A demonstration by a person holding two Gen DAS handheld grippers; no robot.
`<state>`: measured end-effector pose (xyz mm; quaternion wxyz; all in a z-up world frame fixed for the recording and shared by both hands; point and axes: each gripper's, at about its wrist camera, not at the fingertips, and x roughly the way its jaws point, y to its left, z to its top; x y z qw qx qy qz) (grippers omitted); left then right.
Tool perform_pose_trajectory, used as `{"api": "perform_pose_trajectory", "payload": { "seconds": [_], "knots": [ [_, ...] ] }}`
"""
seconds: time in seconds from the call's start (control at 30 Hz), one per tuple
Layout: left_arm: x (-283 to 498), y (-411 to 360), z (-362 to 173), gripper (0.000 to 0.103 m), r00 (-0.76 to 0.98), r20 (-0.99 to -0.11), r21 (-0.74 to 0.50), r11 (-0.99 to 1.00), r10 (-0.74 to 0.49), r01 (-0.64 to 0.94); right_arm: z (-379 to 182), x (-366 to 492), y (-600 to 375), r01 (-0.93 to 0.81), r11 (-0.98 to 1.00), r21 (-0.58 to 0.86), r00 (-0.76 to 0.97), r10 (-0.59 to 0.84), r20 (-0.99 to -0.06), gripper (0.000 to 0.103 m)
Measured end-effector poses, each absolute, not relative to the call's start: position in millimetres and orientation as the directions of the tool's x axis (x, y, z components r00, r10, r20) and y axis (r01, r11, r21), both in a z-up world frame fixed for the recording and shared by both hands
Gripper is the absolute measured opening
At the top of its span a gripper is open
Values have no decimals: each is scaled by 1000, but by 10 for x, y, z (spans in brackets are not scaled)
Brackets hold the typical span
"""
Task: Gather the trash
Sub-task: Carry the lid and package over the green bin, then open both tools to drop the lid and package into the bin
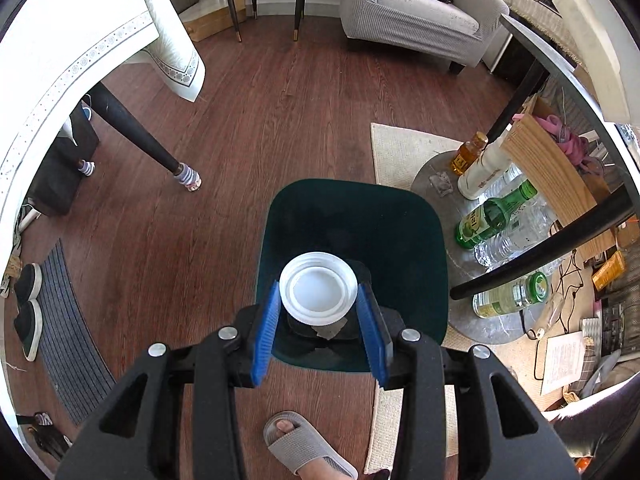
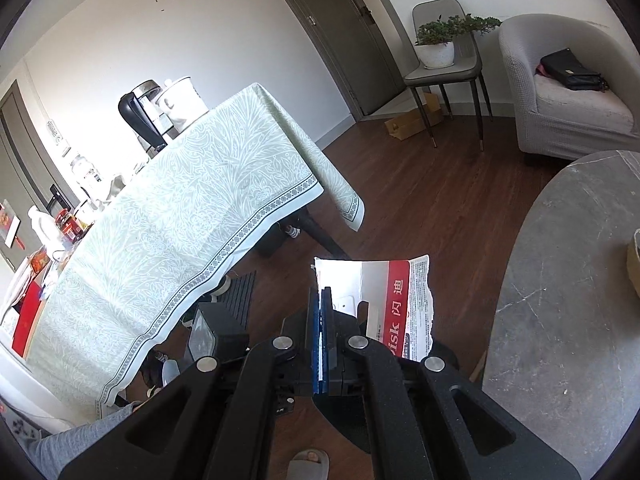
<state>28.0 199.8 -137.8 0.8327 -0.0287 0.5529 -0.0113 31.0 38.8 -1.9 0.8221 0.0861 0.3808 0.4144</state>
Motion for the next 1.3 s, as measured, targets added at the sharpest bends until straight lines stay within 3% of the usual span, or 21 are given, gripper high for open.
{"api": "perform_pose_trajectory", "payload": {
  "seconds": [0.47,0.97,1.3],
  "knots": [
    [224,2156,-1364,44,398,-916,-66,998,-52,-22,-276,368,852,-638,629,444,302,735,-607,0],
    [116,2304,-704,23,557,-825,-141,989,-99,-34,-1063,419,1285,-638,670,379,206,623,-755,0],
    [89,2222,-272,23,638,-758,-191,981,-136,-19,-1580,377,1383,-645,699,308,132,500,-856,2]
  ]
}}
